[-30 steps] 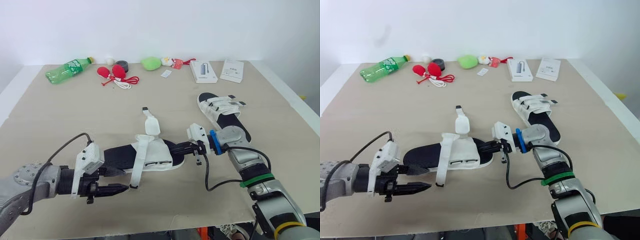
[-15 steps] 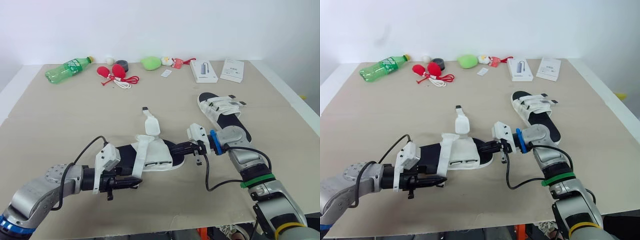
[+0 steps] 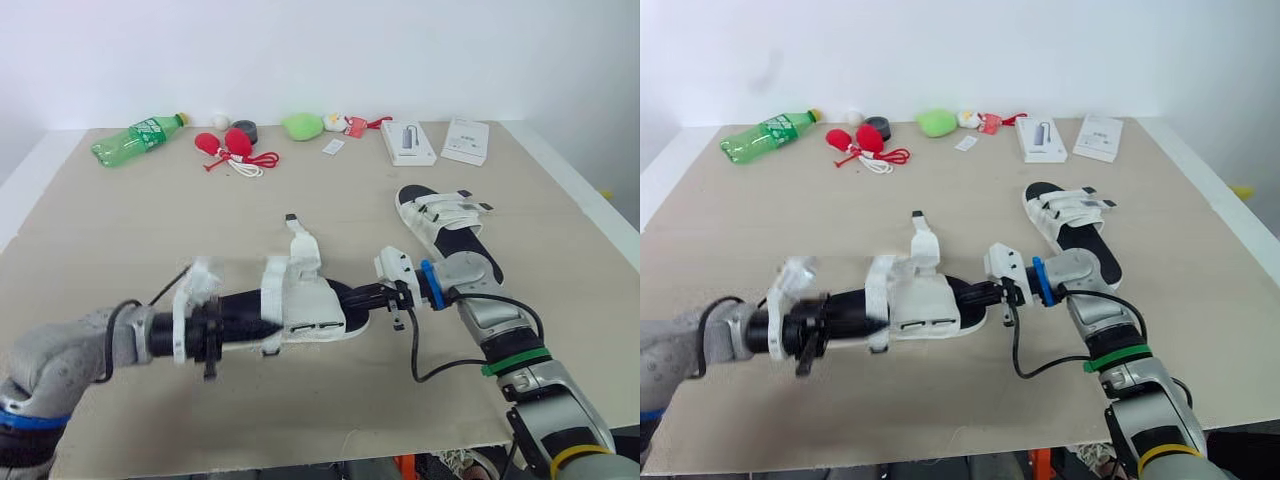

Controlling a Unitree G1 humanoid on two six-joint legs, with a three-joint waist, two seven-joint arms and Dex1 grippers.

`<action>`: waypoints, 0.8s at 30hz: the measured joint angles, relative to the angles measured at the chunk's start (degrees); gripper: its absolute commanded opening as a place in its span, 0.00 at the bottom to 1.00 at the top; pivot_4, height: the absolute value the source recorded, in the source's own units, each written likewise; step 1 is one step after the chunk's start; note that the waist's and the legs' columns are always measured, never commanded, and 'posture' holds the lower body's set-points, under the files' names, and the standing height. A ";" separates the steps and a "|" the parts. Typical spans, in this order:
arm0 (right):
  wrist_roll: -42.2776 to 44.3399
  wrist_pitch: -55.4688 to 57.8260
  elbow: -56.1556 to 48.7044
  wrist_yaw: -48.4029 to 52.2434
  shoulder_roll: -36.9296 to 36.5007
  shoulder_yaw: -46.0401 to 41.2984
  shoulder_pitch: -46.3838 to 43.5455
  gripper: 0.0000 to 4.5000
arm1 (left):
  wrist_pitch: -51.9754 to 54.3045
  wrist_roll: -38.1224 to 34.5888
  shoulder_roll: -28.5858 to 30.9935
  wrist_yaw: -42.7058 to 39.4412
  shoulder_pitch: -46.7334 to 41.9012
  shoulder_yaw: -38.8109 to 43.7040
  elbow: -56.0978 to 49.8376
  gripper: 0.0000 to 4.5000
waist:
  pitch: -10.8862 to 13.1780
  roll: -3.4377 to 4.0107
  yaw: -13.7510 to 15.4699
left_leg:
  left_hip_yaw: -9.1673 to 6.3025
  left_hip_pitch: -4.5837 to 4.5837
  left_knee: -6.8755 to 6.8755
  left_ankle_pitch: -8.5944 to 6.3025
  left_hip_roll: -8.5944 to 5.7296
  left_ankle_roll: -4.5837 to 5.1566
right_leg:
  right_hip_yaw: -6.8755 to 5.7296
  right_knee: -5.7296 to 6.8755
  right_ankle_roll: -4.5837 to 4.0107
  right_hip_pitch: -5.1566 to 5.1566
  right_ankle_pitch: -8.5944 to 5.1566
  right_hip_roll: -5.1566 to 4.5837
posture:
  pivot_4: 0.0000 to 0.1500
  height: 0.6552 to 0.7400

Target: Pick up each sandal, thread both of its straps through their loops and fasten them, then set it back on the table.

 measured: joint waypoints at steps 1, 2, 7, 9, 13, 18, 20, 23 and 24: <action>0.00 0.01 0.03 0.02 -0.04 0.00 0.01 0.00 | 0.32 -1.15 -1.89 3.01 -2.11 0.66 1.44 0.01 | 0.00 0.00 0.00 | 0.00 0.01 0.01 0.00 -0.01 0.00 | 0.00 0.00 0.03 0.04 0.02 -0.01 | 1.00 1.00; 0.00 -0.01 -0.04 0.01 -0.03 0.00 0.01 0.00 | 0.47 -1.74 -3.32 5.29 -3.47 0.85 2.19 0.01 | 0.00 0.00 -0.02 | 0.00 0.00 0.01 0.00 -0.01 0.00 | 0.00 0.00 0.04 0.04 0.02 0.00 | 1.00 1.00; 0.02 0.26 -0.49 -0.07 -0.17 -0.01 0.19 0.00 | 1.77 -1.68 -9.11 13.48 -6.80 -0.63 4.18 0.01 | 0.00 0.00 -0.01 | -0.10 -0.03 -0.01 0.00 -0.01 0.00 | 0.01 0.00 0.39 0.06 0.17 0.07 | 1.00 1.00; 0.00 0.42 -0.74 -0.23 -0.18 -0.01 0.24 0.00 | 2.26 -1.43 -9.89 14.70 -7.03 -1.53 4.18 0.01 | 0.00 0.00 -0.02 | -0.11 -0.03 -0.01 0.00 -0.02 0.00 | 0.01 0.00 0.38 0.06 0.17 0.08 | 1.00 1.00; 0.01 0.63 -0.95 -0.46 -0.25 -0.01 0.35 0.00 | 4.52 -4.51 -11.81 18.34 -7.04 -1.62 4.15 0.01 | 0.00 0.00 -0.02 | -0.11 -0.03 0.00 0.00 -0.02 0.00 | 0.01 0.00 0.30 0.07 0.13 0.07 | 1.00 1.00; 0.00 0.67 -1.02 -0.54 -0.37 -0.01 0.36 0.00 | 7.45 -11.47 -12.16 23.91 -6.99 -0.82 4.05 0.01 | 0.00 0.00 -0.03 | -0.12 -0.04 0.01 0.00 -0.02 0.00 | 0.01 0.00 0.21 0.07 0.07 0.07 | 1.00 1.00; 0.00 0.66 -1.06 -0.54 -0.38 -0.01 0.39 0.00 | 8.26 -13.87 -11.37 25.71 -6.68 -0.48 3.94 0.01 | 0.00 0.00 -0.03 | -0.12 -0.04 0.01 0.00 -0.03 0.00 | 0.01 0.00 0.20 0.07 0.07 0.07 | 1.00 1.00; 0.00 0.62 -1.09 -0.52 -0.42 -0.01 0.40 0.00 | 9.19 -14.90 -10.63 26.89 -5.17 -0.49 3.67 0.01 | 0.00 0.00 -0.03 | -0.12 -0.04 0.01 0.00 -0.03 0.00 | 0.02 -0.01 0.18 0.06 0.05 0.06 | 1.00 1.00; 0.00 0.60 -1.08 -0.53 -0.44 -0.01 0.41 0.00 | 9.29 -15.29 -10.58 27.38 -4.73 -0.50 3.67 0.01 | 0.00 0.00 -0.03 | -0.12 -0.04 0.01 0.00 -0.04 0.00 | 0.02 -0.01 0.18 0.06 0.05 0.06 | 1.00 1.00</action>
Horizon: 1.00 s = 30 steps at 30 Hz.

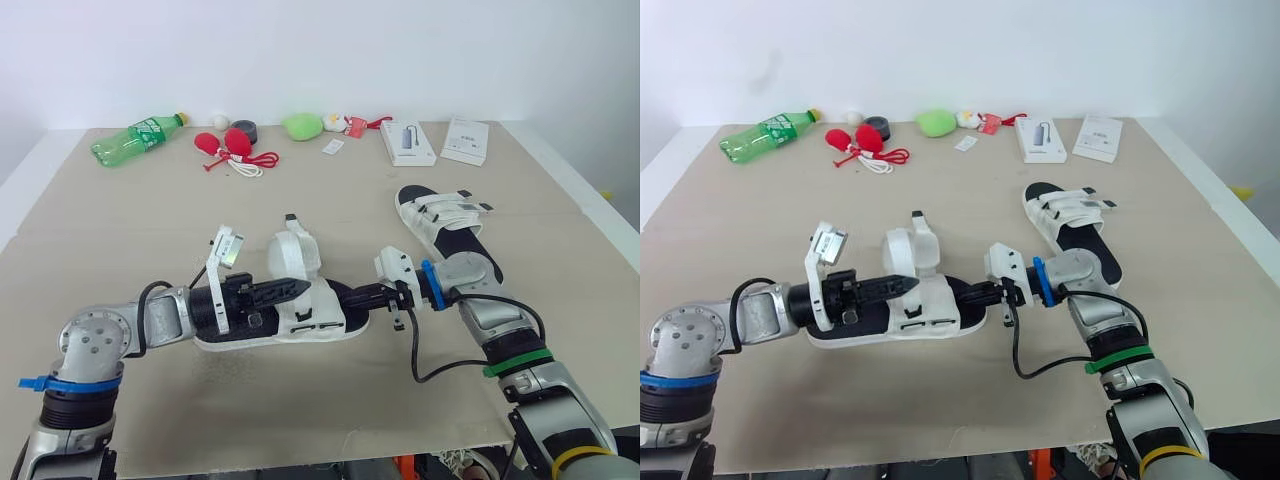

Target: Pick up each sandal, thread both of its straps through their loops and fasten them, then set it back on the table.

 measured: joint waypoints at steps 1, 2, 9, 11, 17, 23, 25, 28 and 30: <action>0.00 -0.03 0.00 -0.02 -0.03 0.00 0.00 0.00 | 0.01 -0.31 0.00 0.44 0.39 0.00 0.01 0.01 | 0.00 0.00 0.01 | 0.00 0.00 0.00 0.00 0.00 0.00 | 0.00 0.00 0.00 0.00 0.00 0.00 | 1.00 1.00; -0.01 -0.04 0.00 -0.04 -0.05 0.00 0.00 0.00 | 0.01 -0.52 0.00 0.67 0.44 0.00 0.01 0.01 | 0.00 0.00 0.03 | 0.00 0.00 0.01 0.00 0.00 0.00 | 0.00 0.00 -0.01 0.00 0.00 0.00 | 1.00 1.00; -0.02 -0.16 -0.05 -0.10 -0.08 0.00 0.05 0.00 | -0.26 -3.44 -0.28 2.67 1.11 0.00 0.00 0.01 | 0.00 0.00 0.02 | 0.00 -0.01 0.01 0.01 -0.01 -0.01 | 0.00 0.00 -0.02 0.00 -0.01 -0.01 | 1.00 1.00; -0.02 -0.18 -0.06 -0.12 -0.10 0.00 0.05 0.00 | -0.50 -4.89 -0.37 2.91 1.12 0.00 0.00 0.01 | 0.00 0.00 0.02 | 0.00 -0.02 0.02 0.01 -0.01 -0.01 | 0.00 0.00 -0.02 -0.01 0.00 -0.01 | 1.00 1.00; -0.06 -0.42 -0.06 -0.12 -0.11 0.00 0.05 0.00 | -0.75 -8.85 0.54 2.97 1.12 -0.21 -0.48 0.01 | 0.00 0.00 0.02 | 0.00 -0.03 0.02 0.01 -0.01 -0.01 | 0.00 0.00 -0.03 -0.03 -0.01 -0.01 | 1.00 1.00; -0.05 -0.38 -0.06 -0.11 -0.15 0.00 0.05 0.00 | -1.75 -7.31 1.37 2.80 1.48 -0.69 -0.60 0.01 | 0.00 0.00 0.02 | 0.00 -0.05 0.02 0.01 -0.02 -0.01 | 0.01 -0.01 -0.03 -0.05 -0.01 -0.01 | 1.00 1.00; -0.05 -0.33 -0.07 -0.12 -0.15 0.00 0.04 0.00 | -2.43 -7.33 1.12 2.82 0.96 -0.62 -0.08 0.01 | 0.00 0.00 0.03 | 0.00 -0.05 0.02 0.01 -0.02 -0.02 | 0.00 -0.01 -0.04 -0.06 -0.01 -0.01 | 1.00 1.00; -0.04 -0.26 -0.08 -0.10 -0.15 0.00 0.04 0.00 | -3.27 -7.32 1.10 2.72 -0.65 -0.40 0.43 0.01 | 0.00 0.00 0.02 | 0.00 -0.06 0.02 0.01 -0.02 -0.02 | 0.01 -0.01 -0.04 -0.06 -0.01 -0.02 | 1.00 1.00; -0.03 -0.26 -0.11 -0.07 -0.15 0.01 0.04 0.00 | -3.72 -7.32 1.09 2.56 -1.14 -0.36 0.70 0.01 | 0.00 0.00 0.01 | 0.00 -0.06 0.01 0.01 -0.02 -0.02 | 0.01 -0.01 -0.04 -0.06 -0.01 -0.01 | 1.00 1.00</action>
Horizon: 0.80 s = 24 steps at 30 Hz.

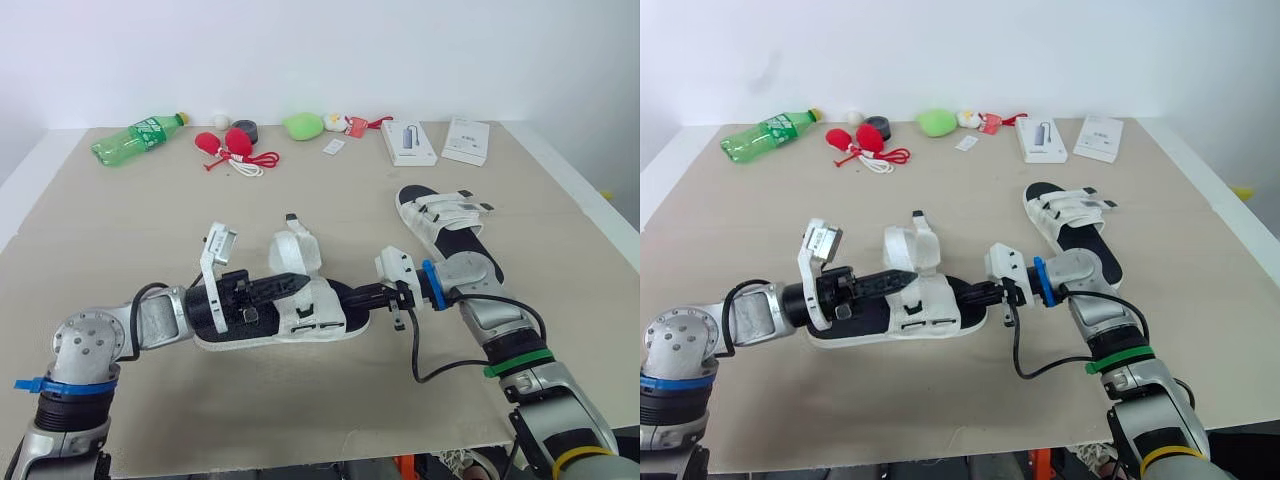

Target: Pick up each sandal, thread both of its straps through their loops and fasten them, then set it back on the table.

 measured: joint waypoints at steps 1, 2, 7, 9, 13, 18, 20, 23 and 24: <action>0.00 0.01 -0.01 0.01 0.00 0.00 0.00 0.00 | -0.05 0.03 0.03 -0.07 0.00 0.00 0.26 0.01 | 0.00 0.00 0.00 | 0.00 0.00 0.00 0.00 0.00 0.00 | 0.00 0.00 0.00 0.00 0.00 0.00 | 1.00 1.00; 0.00 0.06 -0.05 0.01 -0.02 0.00 0.00 0.00 | 0.00 0.33 0.19 -0.37 0.05 -0.10 0.38 0.01 | 0.00 0.00 0.00 | 0.00 0.00 0.00 0.00 0.00 0.00 | 0.00 0.00 0.00 -0.01 0.00 0.00 | 1.00 1.00; 0.00 0.32 -0.25 0.01 -0.13 0.00 0.00 0.00 | 0.99 1.50 0.66 -2.23 2.06 -1.60 0.10 0.01 | 0.00 0.00 0.00 | 0.00 -0.04 0.00 0.00 0.00 0.00 | 0.00 -0.01 0.00 -0.03 0.00 0.00 | 1.00 1.00; -0.01 0.40 -0.30 -0.05 -0.19 0.00 0.00 0.00 | 1.04 1.67 0.69 -2.43 2.53 -1.80 0.06 0.01 | 0.00 0.00 0.03 | -0.01 -0.05 0.00 0.00 0.00 0.00 | 0.00 -0.01 0.00 -0.05 0.00 0.00 | 1.00 1.00; 0.00 0.85 -0.54 -0.15 -0.20 0.00 0.01 0.00 | 1.04 2.03 0.90 -2.49 2.53 -1.80 -0.29 0.01 | 0.00 0.00 0.02 | -0.01 -0.05 0.00 0.00 -0.01 0.00 | 0.00 -0.01 0.00 -0.05 0.00 -0.01 | 1.00 1.00; 0.00 1.13 -0.63 -0.19 -0.20 0.00 0.00 0.00 | 1.00 2.93 1.15 -2.74 2.53 -1.79 -0.30 0.01 | 0.00 0.00 0.01 | -0.01 -0.06 0.00 0.00 -0.01 0.00 | 0.00 -0.01 -0.01 -0.06 -0.01 0.00 | 1.00 1.00; 0.00 1.13 -0.63 -0.22 -0.20 0.00 0.00 0.00 | 1.00 3.65 1.29 -3.21 2.56 -1.80 -0.33 0.01 | 0.00 0.00 0.01 | -0.01 -0.06 0.00 0.00 -0.01 0.00 | 0.00 -0.01 -0.01 -0.07 -0.01 0.00 | 1.00 1.00; -0.01 1.13 -0.63 -0.23 -0.20 0.00 -0.01 0.00 | 0.94 5.81 2.04 -3.82 2.99 -1.81 -0.37 0.01 | 0.00 0.00 0.00 | -0.01 -0.07 0.00 0.00 -0.01 0.00 | 0.00 -0.01 -0.01 -0.08 -0.01 -0.01 | 1.00 1.00; 0.00 1.13 -0.63 -0.24 -0.20 0.00 -0.01 0.00 | 0.92 6.25 2.04 -4.07 2.99 -1.81 -0.37 0.01 | 0.00 0.00 0.00 | -0.01 -0.07 0.00 0.00 -0.01 0.00 | 0.00 -0.01 -0.01 -0.08 -0.01 -0.01 | 1.00 1.00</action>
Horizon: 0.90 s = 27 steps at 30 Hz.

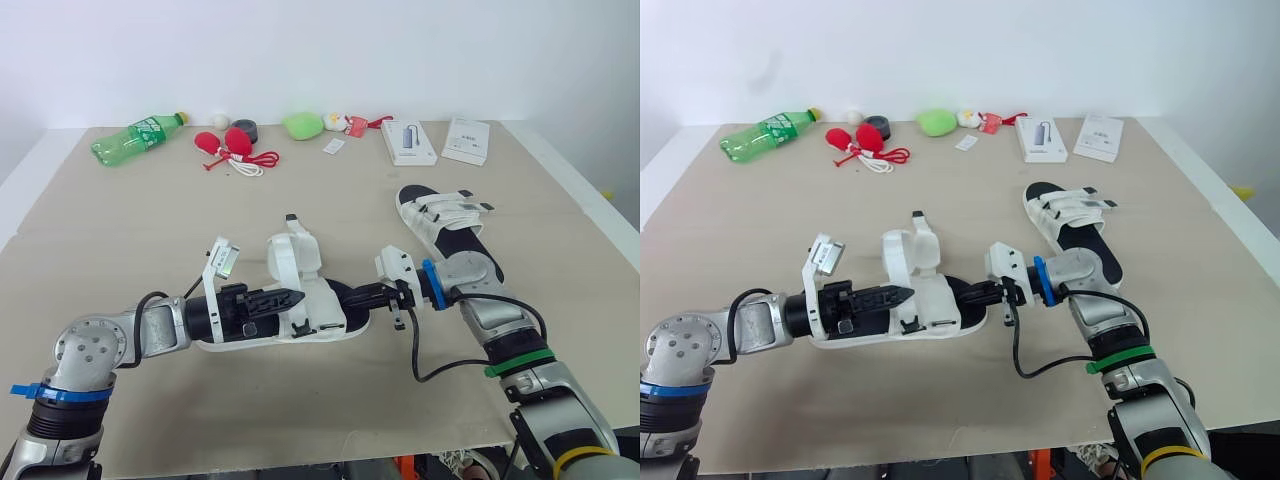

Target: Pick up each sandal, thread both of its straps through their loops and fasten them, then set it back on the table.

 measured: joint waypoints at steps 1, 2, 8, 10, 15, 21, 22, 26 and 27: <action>0.00 0.00 0.00 0.00 0.00 0.00 0.00 0.00 | -0.02 0.50 0.00 -0.36 0.00 0.00 0.00 0.01 | 0.00 0.00 0.00 | 0.00 0.00 0.00 0.00 0.00 0.00 | 0.00 0.00 0.00 -0.01 0.00 0.00 | 1.00 1.00; 0.00 0.00 0.00 0.00 0.00 0.00 0.00 0.00 | -0.02 0.83 0.00 -0.59 0.00 0.00 0.00 0.01 | 0.00 0.00 0.00 | 0.00 0.00 0.00 0.00 0.00 0.00 | 0.00 0.00 0.00 -0.01 0.00 0.00 | 1.00 1.00; 0.00 0.02 0.00 0.01 0.00 0.00 -0.01 0.00 | -0.30 2.04 -0.80 -1.22 -0.01 -0.01 -0.18 0.01 | 0.00 0.00 0.00 | 0.00 -0.02 0.00 0.00 0.00 0.00 | 0.00 0.00 0.00 -0.01 0.00 0.00 | 1.00 1.00; 0.00 0.04 0.00 -0.02 0.00 0.00 -0.01 0.00 | -0.36 2.02 -1.64 -1.09 -0.14 -0.03 -0.16 0.01 | 0.00 0.00 0.00 | 0.00 -0.02 0.00 0.00 0.00 0.00 | 0.00 0.00 0.00 -0.01 0.00 0.00 | 1.00 1.00; 0.00 0.07 -0.03 -0.03 0.00 0.00 -0.01 0.00 | -0.29 3.70 -1.63 -2.19 -0.71 -0.29 -0.17 0.01 | 0.00 0.00 -0.01 | 0.00 -0.02 0.00 0.00 0.00 0.00 | 0.00 -0.01 0.00 -0.01 0.00 0.00 | 1.00 1.00; 0.00 0.17 -0.16 -0.06 -0.03 0.00 0.00 0.00 | -0.25 5.82 -1.61 -3.55 -0.98 -0.63 -0.17 0.01 | 0.00 0.00 -0.02 | 0.00 -0.03 0.00 0.00 0.00 0.00 | 0.00 -0.01 0.00 -0.02 0.00 0.00 | 1.00 1.00; 0.00 0.23 -0.28 -0.11 -0.05 0.00 0.02 0.00 | -0.16 6.49 -1.46 -4.16 -1.32 -0.65 -0.15 0.01 | 0.00 0.00 -0.02 | 0.00 -0.03 0.00 0.00 0.00 0.00 | 0.00 -0.01 0.00 -0.02 0.00 0.00 | 1.00 1.00; 0.00 0.27 -0.39 -0.13 -0.08 0.00 0.05 0.00 | 0.18 7.56 -0.96 -5.74 -2.36 -0.65 -0.07 0.01 | 0.00 0.00 -0.02 | 0.00 -0.04 0.00 0.00 0.00 0.00 | 0.00 -0.01 0.00 -0.03 0.00 0.00 | 1.00 1.00; 0.00 0.27 -0.39 -0.13 -0.08 0.00 0.06 0.00 | 0.22 7.71 -0.88 -5.95 -2.37 -0.65 -0.07 0.01 | 0.00 0.00 -0.02 | 0.00 -0.04 -0.01 0.00 0.00 0.00 | 0.00 -0.01 0.00 -0.04 0.00 0.00 | 1.00 1.00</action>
